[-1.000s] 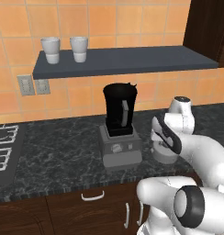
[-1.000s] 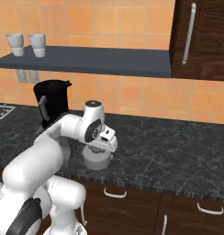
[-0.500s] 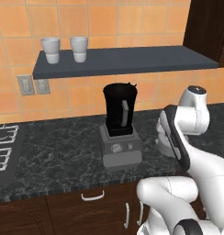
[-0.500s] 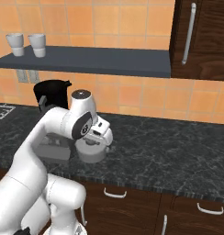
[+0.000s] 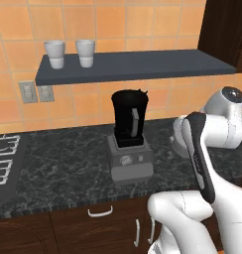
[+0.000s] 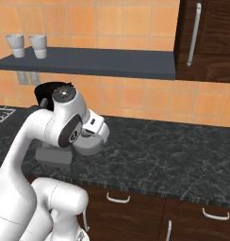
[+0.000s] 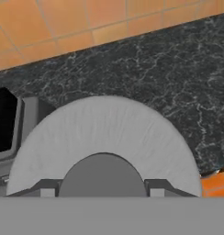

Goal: Close the lid blender by securely placing the lid on top.

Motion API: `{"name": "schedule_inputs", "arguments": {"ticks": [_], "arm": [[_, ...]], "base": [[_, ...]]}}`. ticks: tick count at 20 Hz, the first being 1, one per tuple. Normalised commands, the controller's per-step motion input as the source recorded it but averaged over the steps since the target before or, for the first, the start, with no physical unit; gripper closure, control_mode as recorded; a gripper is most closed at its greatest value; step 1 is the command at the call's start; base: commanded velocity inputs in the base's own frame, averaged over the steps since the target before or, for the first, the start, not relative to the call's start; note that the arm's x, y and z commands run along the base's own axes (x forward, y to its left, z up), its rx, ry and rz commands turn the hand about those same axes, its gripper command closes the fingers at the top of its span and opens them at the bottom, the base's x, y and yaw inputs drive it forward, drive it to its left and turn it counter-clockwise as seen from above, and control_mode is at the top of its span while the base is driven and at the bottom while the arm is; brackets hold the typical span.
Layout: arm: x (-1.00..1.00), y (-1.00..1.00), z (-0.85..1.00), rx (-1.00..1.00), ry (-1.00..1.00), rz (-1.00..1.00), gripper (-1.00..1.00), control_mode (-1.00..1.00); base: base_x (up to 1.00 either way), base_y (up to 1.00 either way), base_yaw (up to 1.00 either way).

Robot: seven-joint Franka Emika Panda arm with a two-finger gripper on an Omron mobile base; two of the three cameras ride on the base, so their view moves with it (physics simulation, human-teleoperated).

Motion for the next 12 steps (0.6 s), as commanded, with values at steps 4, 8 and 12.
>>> {"name": "schedule_inputs", "arguments": {"ticks": [4,8,12], "arm": [[-0.03,0.22,1.00,0.00,-0.19,0.00,1.00,-1.00],[-0.10,0.21,1.00,0.00,-0.14,0.00,1.00,-1.00],[-0.21,0.24,1.00,0.00,-0.11,0.00,1.00,-1.00]], "base": [[0.00,0.00,0.00],[0.00,0.00,0.00],[0.00,0.00,0.00]]}}
